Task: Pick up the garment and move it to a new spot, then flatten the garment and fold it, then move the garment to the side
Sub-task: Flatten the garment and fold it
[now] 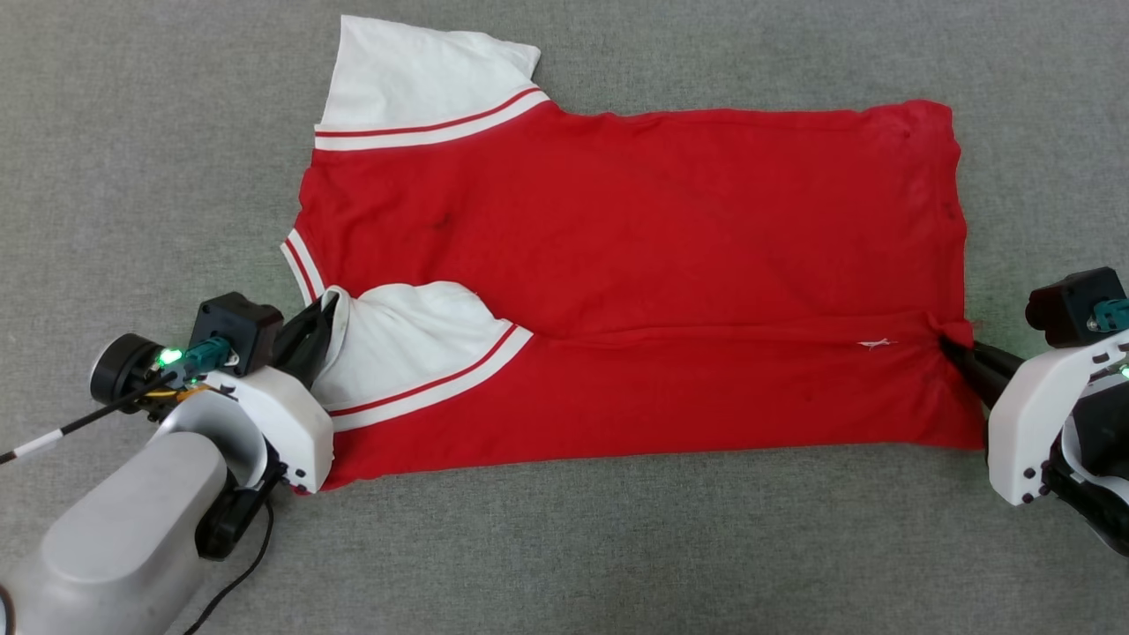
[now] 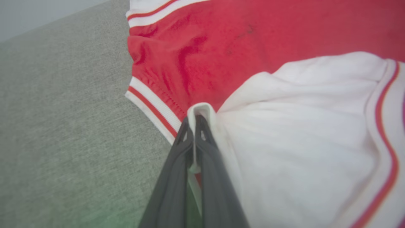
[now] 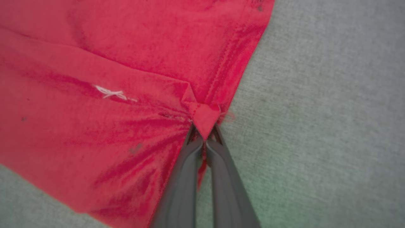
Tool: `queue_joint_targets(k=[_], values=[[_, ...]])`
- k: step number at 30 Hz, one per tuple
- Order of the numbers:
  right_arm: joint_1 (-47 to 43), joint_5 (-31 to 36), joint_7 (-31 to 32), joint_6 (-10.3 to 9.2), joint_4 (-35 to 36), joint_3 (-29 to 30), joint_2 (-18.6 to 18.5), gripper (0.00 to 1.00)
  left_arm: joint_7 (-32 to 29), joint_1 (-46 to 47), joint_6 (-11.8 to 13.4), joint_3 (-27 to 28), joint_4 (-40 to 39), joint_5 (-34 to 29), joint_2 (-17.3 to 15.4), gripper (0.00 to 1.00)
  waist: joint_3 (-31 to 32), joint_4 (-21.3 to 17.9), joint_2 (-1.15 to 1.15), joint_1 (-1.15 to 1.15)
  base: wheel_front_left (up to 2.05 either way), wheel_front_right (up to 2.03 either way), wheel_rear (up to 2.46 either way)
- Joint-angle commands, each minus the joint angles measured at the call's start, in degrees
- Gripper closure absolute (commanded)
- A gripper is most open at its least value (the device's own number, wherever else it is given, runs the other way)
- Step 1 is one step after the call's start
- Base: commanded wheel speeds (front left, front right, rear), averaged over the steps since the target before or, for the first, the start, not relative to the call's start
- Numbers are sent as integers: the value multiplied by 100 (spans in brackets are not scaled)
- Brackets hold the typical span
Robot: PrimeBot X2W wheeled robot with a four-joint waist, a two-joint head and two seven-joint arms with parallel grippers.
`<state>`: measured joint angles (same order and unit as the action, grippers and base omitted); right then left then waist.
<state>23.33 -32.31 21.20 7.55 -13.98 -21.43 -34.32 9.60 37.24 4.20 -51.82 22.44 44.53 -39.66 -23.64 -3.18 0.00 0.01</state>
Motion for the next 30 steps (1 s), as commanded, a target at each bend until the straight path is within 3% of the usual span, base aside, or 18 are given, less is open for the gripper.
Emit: queue_joint_targets(k=[1, 4, 5, 6, 7, 12, 17, 24, 30], values=[[-8, -23, 46, -12, -263, -170, 80, 100, -16, -2, -110, -106, 343, 7, 117, 100, 7, 13, 0, -1, 0, 0, 0], [33, -69, -54, -11, -359, -278, 106, 100, 68, 1, -258, -167, 685, 22, 237, 100, 118, 18, 0, -1, 0, 0, 0], [56, -73, -119, -10, -365, -290, 109, 72, 100, 1, -293, -166, 765, 31, 263, 100, 167, 19, 0, -1, 0, 0, 0], [67, -87, -174, -10, -367, -290, 110, 60, 122, 3, -323, -174, 828, 36, 279, 52, 230, 26, 0, -1, 0, 0, 0], [67, -89, -244, -10, -357, -281, 99, 0, 148, 26, -361, -165, 871, 27, 285, 0, 294, 41, 0, -1, 0, 0, 0], [-7, -75, -476, -8, -213, -228, -12, 0, 224, 246, -402, -137, 827, -87, 212, 0, 579, 106, 0, -1, 0, 0, 0], [-159, -73, -574, -9, 39, -141, -99, 0, -213, 489, -490, -93, 518, 9, -59, 0, 867, 183, 0, -1, 0, 0, 0], [-300, -10, -465, -9, 390, -3, -111, 0, -1663, 888, -676, -43, -331, 513, -588, 0, 1019, 210, 0, -1, 0, 0, 0], [-361, 15, -295, -9, 607, 20, -84, 0, -3387, 1053, -868, -84, -909, 1493, -887, 0, 997, 170, 0, -1, 0, 0, 0]])
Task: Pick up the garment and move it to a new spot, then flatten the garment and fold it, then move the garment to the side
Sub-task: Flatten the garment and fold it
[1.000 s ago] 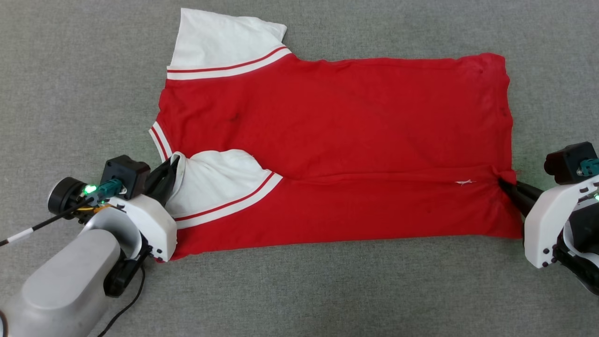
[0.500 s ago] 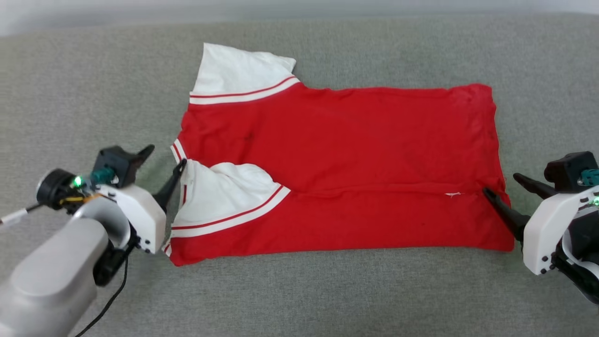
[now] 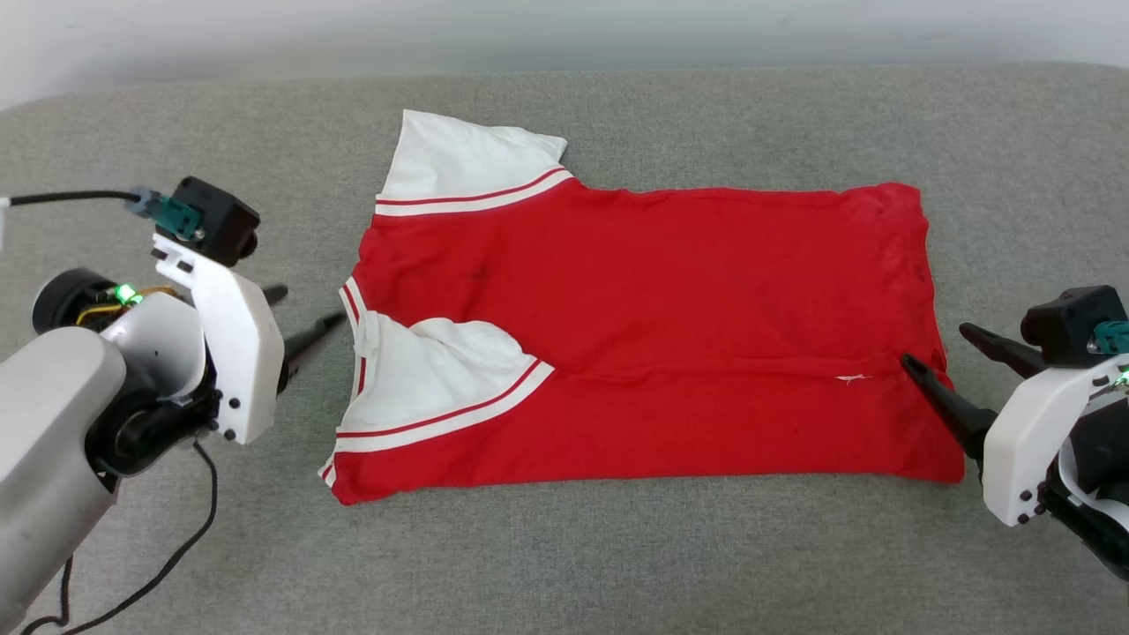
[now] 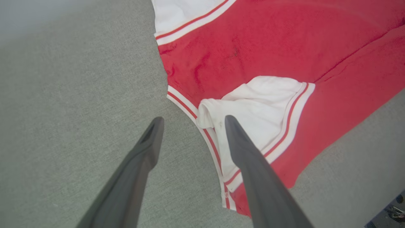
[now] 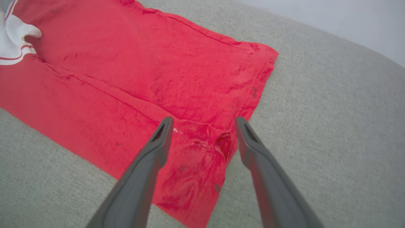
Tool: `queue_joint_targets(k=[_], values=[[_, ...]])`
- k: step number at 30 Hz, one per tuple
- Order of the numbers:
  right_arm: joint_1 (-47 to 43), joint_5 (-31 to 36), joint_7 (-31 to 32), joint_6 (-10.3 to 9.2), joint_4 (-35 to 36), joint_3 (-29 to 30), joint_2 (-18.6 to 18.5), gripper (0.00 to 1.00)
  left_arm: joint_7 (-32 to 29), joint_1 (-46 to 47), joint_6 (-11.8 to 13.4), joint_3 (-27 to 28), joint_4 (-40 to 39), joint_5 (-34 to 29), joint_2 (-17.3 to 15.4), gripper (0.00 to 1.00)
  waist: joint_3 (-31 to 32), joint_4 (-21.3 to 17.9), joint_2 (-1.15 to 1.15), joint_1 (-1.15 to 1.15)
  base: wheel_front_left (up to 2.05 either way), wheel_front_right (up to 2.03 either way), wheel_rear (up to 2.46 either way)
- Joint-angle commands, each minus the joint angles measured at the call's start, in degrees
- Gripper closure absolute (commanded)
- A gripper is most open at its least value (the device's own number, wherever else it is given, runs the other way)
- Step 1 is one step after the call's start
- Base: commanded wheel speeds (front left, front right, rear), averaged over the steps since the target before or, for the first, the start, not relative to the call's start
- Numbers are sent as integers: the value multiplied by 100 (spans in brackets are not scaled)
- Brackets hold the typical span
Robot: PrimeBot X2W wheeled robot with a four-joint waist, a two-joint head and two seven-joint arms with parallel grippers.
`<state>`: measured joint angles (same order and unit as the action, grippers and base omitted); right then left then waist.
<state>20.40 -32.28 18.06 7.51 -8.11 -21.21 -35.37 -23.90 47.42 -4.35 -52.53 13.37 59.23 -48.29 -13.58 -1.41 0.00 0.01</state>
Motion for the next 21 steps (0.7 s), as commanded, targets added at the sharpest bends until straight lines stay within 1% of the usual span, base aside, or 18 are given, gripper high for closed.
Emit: queue_joint_targets(k=[1, 4, 7, 9, 13, 21], values=[[-70, 0, 50, -5, 46, -17, 12, 0, -320, 59, -23, -39, -73, 180, -56, 0, -23, -17, 0, -1, 0, 0, 0], [-26, -24, 123, -5, 91, -26, 24, 0, -1099, 81, 9, -82, -218, 701, -88, 0, -79, -55, 0, -1, 0, 0, 0], [51, -41, 183, -5, 117, -64, 45, 0, -1774, 84, 73, -235, -307, 950, -162, 0, -150, -115, 0, -1, 0, 0, 0], [98, -29, 209, -5, 109, -107, 61, 0, -2096, 70, 112, -350, -348, 993, -205, 0, -202, -166, 0, -1, 0, 0, 0], [218, -31, 246, -5, 45, -176, 112, 0, -2419, -49, 131, -570, -318, 946, -233, 0, -297, -272, 0, -1, 0, 0, 0], [454, -99, 225, -5, -125, -315, 180, 0, -2629, -384, 37, -965, -29, 865, -68, 0, -396, -413, 0, -1, 0, 0, 0]])
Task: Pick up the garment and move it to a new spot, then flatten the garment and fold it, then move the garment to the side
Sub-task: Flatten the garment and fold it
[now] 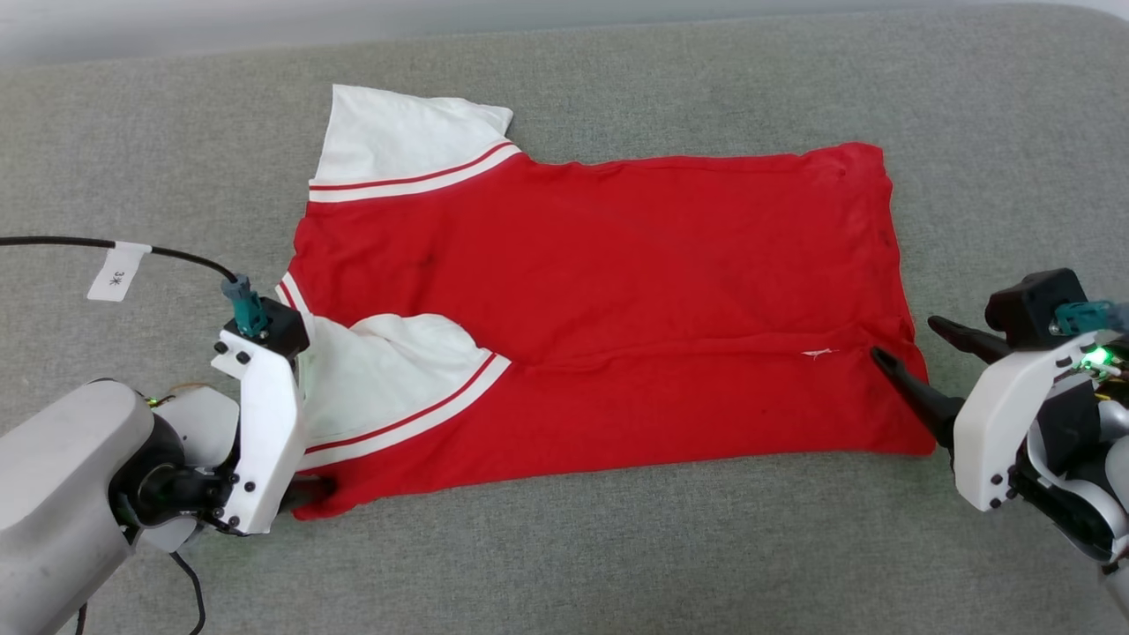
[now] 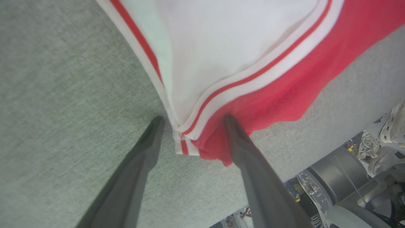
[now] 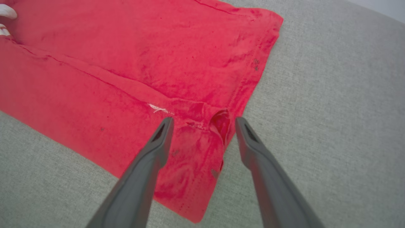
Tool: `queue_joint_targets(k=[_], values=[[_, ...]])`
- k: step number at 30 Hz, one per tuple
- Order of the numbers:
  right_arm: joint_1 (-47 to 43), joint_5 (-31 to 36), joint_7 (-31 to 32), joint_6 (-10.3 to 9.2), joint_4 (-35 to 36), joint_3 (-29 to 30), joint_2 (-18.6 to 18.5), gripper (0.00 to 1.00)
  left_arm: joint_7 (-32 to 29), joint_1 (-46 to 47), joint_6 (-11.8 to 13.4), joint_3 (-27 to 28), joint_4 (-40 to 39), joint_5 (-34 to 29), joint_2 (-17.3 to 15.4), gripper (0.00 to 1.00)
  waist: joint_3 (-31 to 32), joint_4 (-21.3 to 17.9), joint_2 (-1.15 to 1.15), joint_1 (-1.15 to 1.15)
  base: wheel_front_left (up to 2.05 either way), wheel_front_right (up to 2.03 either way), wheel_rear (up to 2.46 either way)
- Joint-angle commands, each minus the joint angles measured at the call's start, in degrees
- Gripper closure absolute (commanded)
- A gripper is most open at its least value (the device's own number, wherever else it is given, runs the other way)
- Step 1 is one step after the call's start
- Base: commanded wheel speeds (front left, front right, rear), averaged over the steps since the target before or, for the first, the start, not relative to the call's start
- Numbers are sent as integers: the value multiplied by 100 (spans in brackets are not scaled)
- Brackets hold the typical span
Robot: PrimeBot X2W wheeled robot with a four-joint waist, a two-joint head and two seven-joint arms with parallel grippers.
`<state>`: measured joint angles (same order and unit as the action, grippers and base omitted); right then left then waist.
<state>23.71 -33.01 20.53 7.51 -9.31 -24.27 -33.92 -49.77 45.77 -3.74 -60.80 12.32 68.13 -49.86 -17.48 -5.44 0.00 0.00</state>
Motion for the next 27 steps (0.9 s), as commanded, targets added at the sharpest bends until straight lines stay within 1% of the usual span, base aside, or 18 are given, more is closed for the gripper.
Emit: queue_joint_targets(k=[1, 2, 3, 7, 10, 17, 19, 22, 24, 27], values=[[167, -30, -2, -5, -20, -34, 13, 0, -21, -240, -30, -161, 120, -40, 121, 31, -8, -18, 0, 0, 0, 0, 0], [223, -20, 9, -5, -25, -66, -28, 0, 7, -244, -46, -172, 158, -47, 147, 88, -7, -24, 0, 0, 0, 0, 0], [294, -5, 31, -5, -27, -98, -80, 0, 19, -246, -66, -174, 192, -34, 172, 100, 0, -28, 0, 0, 0, 0, 0], [656, -67, 235, -5, 46, -259, -321, 0, 57, -108, -134, -130, 212, -48, 173, 100, 100, 2, 0, 0, 0, 0, 0], [965, -230, 599, -5, 160, -429, -611, 0, 179, 57, -180, -49, 100, -108, 151, 100, 203, 52, 0, 0, 0, 0, 0], [1489, -957, 2323, -5, 530, -1079, -1434, 0, 241, 226, -245, 22, -208, -143, 56, 100, 324, 189, 0, 0, 0, 0, 0], [1590, -1129, 2766, -6, 569, -1225, -1578, 0, 241, 265, -254, 27, -286, -172, 30, 100, 310, 218, 0, 0, 0, 0, 0], [1613, -1329, 3234, -5, 402, -1332, -1570, 0, 253, 290, -258, 32, -389, -212, -2, 100, 240, 259, 0, 0, 0, 0, 0], [1540, -1421, 3427, -5, 197, -1332, -1445, 0, 261, 309, -264, 19, -452, -254, -14, 100, 169, 289, 0, 0, 0, 0, 0], [1388, -1516, 3533, -5, -179, -1254, -1138, 0, 272, 361, -271, -9, -519, -350, -17, 100, 54, 337, 0, 0, 0, 0, 0]])
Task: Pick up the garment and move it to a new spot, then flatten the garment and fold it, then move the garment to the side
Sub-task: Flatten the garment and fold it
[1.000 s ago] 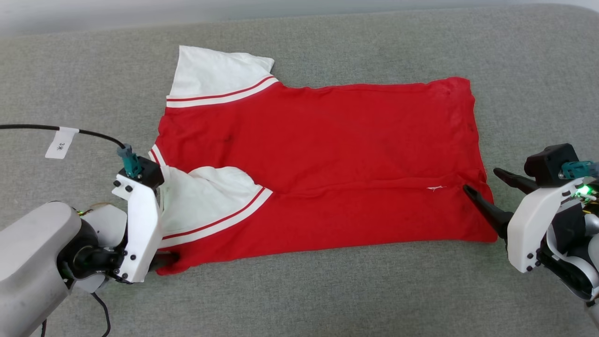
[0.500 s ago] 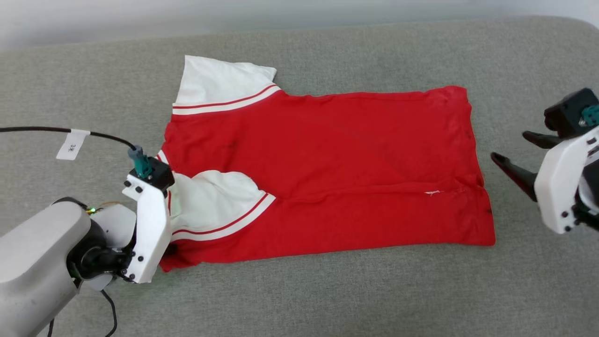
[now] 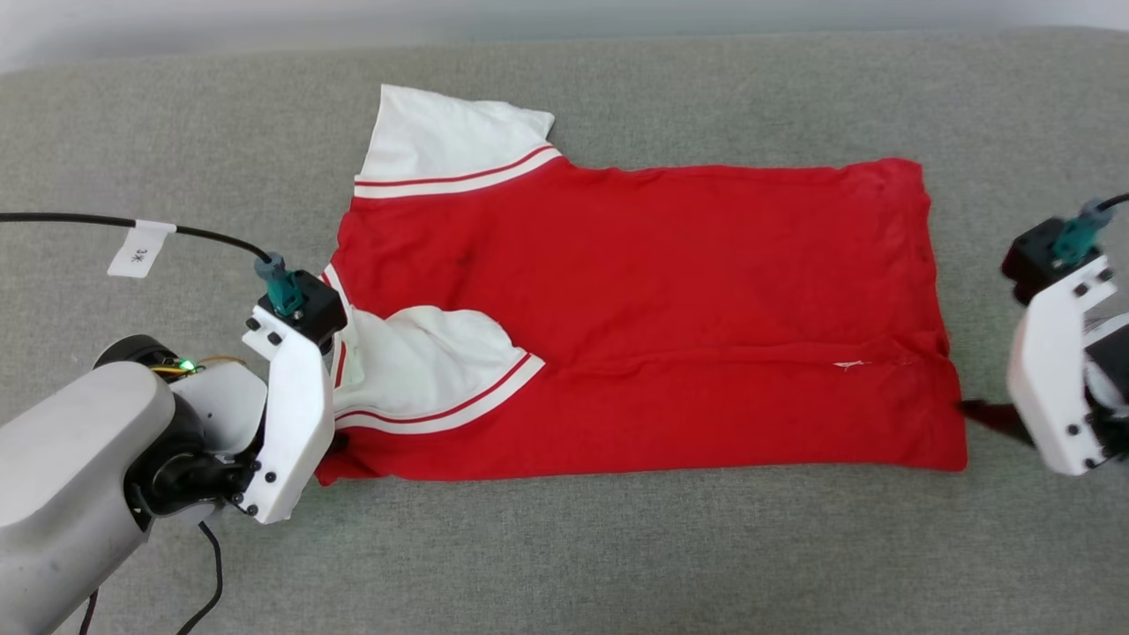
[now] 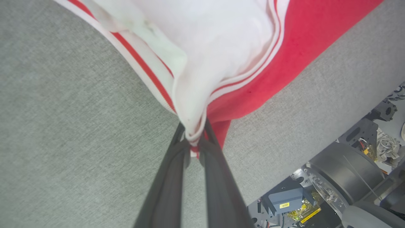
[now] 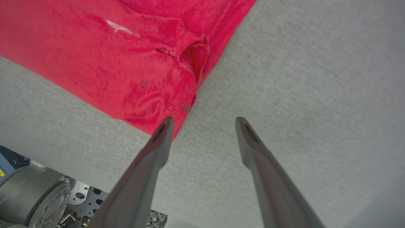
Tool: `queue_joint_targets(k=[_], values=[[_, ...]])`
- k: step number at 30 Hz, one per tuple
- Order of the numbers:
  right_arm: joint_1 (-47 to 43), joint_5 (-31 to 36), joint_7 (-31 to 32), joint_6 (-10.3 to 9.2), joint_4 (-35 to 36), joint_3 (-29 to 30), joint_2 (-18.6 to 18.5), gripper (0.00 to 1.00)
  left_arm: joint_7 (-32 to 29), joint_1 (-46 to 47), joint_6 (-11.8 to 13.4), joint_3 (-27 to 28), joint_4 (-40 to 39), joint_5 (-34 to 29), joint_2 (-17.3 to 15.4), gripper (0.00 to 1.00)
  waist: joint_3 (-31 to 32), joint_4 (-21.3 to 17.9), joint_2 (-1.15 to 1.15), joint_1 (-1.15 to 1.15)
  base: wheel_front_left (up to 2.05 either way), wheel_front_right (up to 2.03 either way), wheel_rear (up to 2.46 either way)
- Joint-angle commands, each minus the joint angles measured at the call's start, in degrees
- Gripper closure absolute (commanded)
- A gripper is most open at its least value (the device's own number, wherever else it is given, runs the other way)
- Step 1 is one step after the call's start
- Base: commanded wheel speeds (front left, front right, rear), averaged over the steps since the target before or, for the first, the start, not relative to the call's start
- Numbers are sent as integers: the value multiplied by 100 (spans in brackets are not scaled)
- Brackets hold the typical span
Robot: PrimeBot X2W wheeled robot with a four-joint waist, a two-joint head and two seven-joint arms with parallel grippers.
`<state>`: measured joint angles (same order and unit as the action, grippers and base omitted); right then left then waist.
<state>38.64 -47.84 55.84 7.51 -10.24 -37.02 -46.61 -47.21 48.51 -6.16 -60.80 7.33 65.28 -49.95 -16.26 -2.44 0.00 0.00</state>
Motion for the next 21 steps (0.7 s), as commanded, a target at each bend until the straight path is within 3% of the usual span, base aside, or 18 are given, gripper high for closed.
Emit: queue_joint_targets(k=[1, 5, 10, 11, 12, 21], values=[[-146, -48, -25, -5, -203, 58, 252, 0, 28, 94, -20, -17, -32, -82, -3, 100, -106, 54, 0, 0, 0, 0, 0], [-354, -32, -95, -5, -608, 33, 692, 0, 47, 115, -27, -42, -31, -129, 19, 100, -225, 98, 0, 0, 0, 0, 0], [-599, 52, -127, -2, -879, -472, 969, 0, 96, 41, -46, -87, 42, -130, 44, 100, -270, 96, 0, 0, 0, 0, 0], [-545, 25, -195, -2, -871, -473, 975, 61, 113, 10, -51, -97, 62, -132, 36, 100, -252, 79, 0, 0, 0, 0, 0], [-467, -24, -271, -2, -854, -454, 966, 100, 118, -17, -56, -111, 82, -131, 23, 100, -226, 60, 0, 0, 0, 0, 0], [-92, -266, -821, -6, -337, -503, 295, 100, 370, -367, -74, -71, 190, 174, -59, 100, 286, 8, 0, 0, 0, 0, 0]])
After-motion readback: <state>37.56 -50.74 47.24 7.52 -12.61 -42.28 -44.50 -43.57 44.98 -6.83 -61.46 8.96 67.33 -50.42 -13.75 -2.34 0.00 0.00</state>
